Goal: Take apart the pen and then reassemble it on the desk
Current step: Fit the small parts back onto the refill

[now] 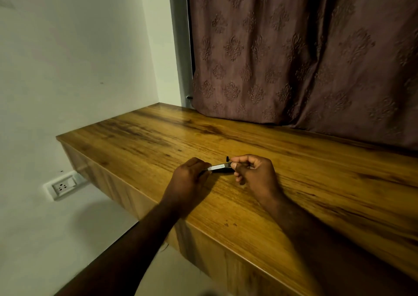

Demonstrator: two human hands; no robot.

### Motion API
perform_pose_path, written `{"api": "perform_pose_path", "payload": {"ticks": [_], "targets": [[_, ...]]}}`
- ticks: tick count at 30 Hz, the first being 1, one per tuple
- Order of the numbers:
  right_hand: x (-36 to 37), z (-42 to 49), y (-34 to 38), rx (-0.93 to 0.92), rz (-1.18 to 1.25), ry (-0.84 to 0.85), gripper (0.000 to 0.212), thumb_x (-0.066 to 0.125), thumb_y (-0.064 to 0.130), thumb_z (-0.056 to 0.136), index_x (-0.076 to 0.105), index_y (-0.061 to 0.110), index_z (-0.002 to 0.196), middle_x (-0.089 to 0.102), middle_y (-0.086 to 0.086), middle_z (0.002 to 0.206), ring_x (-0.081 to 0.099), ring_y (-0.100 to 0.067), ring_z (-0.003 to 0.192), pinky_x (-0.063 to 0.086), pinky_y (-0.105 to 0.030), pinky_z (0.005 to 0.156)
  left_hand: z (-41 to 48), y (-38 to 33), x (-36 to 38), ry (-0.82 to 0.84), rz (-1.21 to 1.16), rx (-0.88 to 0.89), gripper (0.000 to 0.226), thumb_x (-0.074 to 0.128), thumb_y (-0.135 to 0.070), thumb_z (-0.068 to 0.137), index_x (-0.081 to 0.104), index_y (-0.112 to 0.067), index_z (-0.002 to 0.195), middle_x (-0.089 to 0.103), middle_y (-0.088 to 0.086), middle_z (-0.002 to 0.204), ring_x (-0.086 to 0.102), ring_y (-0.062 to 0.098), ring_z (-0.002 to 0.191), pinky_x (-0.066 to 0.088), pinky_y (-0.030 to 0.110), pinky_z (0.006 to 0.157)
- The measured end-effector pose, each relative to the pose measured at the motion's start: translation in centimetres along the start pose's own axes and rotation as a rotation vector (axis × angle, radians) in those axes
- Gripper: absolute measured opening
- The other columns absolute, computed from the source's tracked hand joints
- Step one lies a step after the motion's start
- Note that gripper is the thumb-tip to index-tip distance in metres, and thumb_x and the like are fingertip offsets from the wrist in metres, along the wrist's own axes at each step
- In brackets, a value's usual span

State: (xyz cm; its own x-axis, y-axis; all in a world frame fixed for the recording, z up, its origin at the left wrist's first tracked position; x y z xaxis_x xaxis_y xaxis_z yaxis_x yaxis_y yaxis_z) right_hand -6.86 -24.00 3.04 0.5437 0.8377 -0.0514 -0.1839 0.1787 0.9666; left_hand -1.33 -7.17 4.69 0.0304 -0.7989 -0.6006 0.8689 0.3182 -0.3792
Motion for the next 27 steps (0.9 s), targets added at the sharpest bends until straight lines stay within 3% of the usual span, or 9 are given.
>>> {"api": "perform_pose_path", "payload": {"ticks": [2, 6, 9, 12, 15, 16, 20, 24, 27], "targets": [[-0.4, -0.1, 0.1, -0.027, -0.024, -0.052, 0.009, 0.064, 0.008, 0.088, 0.073, 0.012, 0.089, 0.064, 0.004, 0.066, 0.054, -0.005, 0.051, 0.043, -0.02, 0.048, 0.2, 0.9, -0.5, -0.047, -0.04, -0.072, 0.018, 0.061, -0.026, 0.086, 0.069, -0.016, 0.098, 0.065, -0.001, 0.087, 0.059, 0.007, 0.073, 0.047, 0.02, 0.064], [-1.6, -0.3, 1.1, -0.151, -0.165, -0.16, 0.007, 0.064, 0.016, 0.089, 0.069, 0.019, 0.085, 0.067, 0.009, 0.078, 0.061, -0.005, 0.07, 0.044, -0.013, 0.058, -0.1, 6.0, -2.2, -0.238, -0.065, -0.429, 0.017, 0.065, -0.007, 0.085, 0.07, -0.008, 0.101, 0.07, 0.01, 0.095, 0.066, 0.021, 0.086, 0.05, 0.027, 0.079], [-2.1, -0.3, 1.5, -0.195, -0.255, -0.152, 0.006, 0.064, 0.016, 0.089, 0.069, 0.018, 0.086, 0.067, 0.011, 0.082, 0.061, -0.001, 0.076, 0.044, -0.012, 0.062, -0.1, 9.3, -3.5, -0.256, -0.007, -0.591, 0.018, 0.066, -0.005, 0.084, 0.071, -0.007, 0.101, 0.07, 0.015, 0.097, 0.067, 0.027, 0.087, 0.048, 0.027, 0.078], [-1.7, -0.2, 1.5, -0.209, -0.286, -0.131, 0.008, 0.064, 0.014, 0.089, 0.069, 0.018, 0.085, 0.066, 0.013, 0.082, 0.06, 0.0, 0.074, 0.043, -0.016, 0.063, 0.6, 11.2, -4.9, -0.197, 0.128, -0.614, 0.02, 0.068, -0.008, 0.083, 0.072, -0.007, 0.102, 0.069, 0.016, 0.101, 0.066, 0.023, 0.087, 0.043, 0.023, 0.075], [-1.4, -0.2, 1.5, -0.214, -0.307, -0.104, 0.008, 0.063, 0.014, 0.089, 0.07, 0.017, 0.087, 0.066, 0.012, 0.081, 0.058, 0.0, 0.071, 0.04, -0.014, 0.06, 0.9, 12.2, -3.9, -0.104, -0.023, -0.701, 0.018, 0.069, -0.001, 0.081, 0.07, 0.002, 0.099, 0.067, 0.008, 0.08, 0.063, 0.002, 0.062, 0.049, 0.017, 0.059], [-1.4, -0.2, 1.4, -0.215, -0.316, -0.103, 0.008, 0.063, 0.015, 0.089, 0.07, 0.018, 0.087, 0.065, 0.013, 0.078, 0.056, 0.0, 0.067, 0.038, -0.012, 0.057, 1.0, 12.5, -3.4, -0.077, -0.082, -0.724, 0.018, 0.071, -0.002, 0.079, 0.07, 0.001, 0.097, 0.066, 0.005, 0.076, 0.063, 0.002, 0.058, 0.054, 0.02, 0.058], [-1.5, 0.0, 1.3, -0.209, -0.306, -0.112, 0.009, 0.062, 0.016, 0.09, 0.069, 0.019, 0.086, 0.063, 0.013, 0.074, 0.055, -0.001, 0.062, 0.036, -0.008, 0.052, 1.2, 14.9, -2.1, 0.025, -0.077, -0.785, 0.01, 0.079, -0.019, 0.073, 0.074, -0.025, 0.08, 0.071, 0.0, 0.077, 0.069, 0.021, 0.075, 0.059, 0.044, 0.076], [-1.4, 0.1, 1.2, -0.204, -0.301, -0.114, 0.009, 0.062, 0.015, 0.09, 0.069, 0.018, 0.087, 0.066, 0.011, 0.078, 0.058, -0.004, 0.064, 0.042, -0.009, 0.049, 1.6, 15.1, -1.8, 0.066, -0.118, -0.866, 0.012, 0.081, -0.019, 0.072, 0.072, -0.026, 0.069, 0.071, 0.002, 0.076, 0.065, 0.018, 0.072, 0.055, 0.037, 0.077], [-1.4, 0.3, 1.1, -0.195, -0.297, -0.112, 0.009, 0.062, 0.015, 0.09, 0.07, 0.017, 0.089, 0.068, 0.011, 0.08, 0.061, -0.009, 0.066, 0.044, -0.015, 0.053, 2.0, 15.0, -1.9, 0.111, -0.149, -0.877, 0.015, 0.08, -0.015, 0.073, 0.073, -0.016, 0.087, 0.068, 0.004, 0.077, 0.06, 0.015, 0.071, 0.049, 0.029, 0.069]]}}
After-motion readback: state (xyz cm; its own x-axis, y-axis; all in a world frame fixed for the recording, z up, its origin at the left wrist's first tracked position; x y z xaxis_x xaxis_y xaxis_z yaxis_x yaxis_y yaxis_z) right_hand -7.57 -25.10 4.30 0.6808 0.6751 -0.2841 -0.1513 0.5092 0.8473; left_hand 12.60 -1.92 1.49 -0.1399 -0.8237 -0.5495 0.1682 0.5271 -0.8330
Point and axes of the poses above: each hand's wrist, its own z-axis towards the middle knuckle, its own x-axis out of the palm, y = z × x, the point moved 7 cm from there along z, towards the middle knuckle
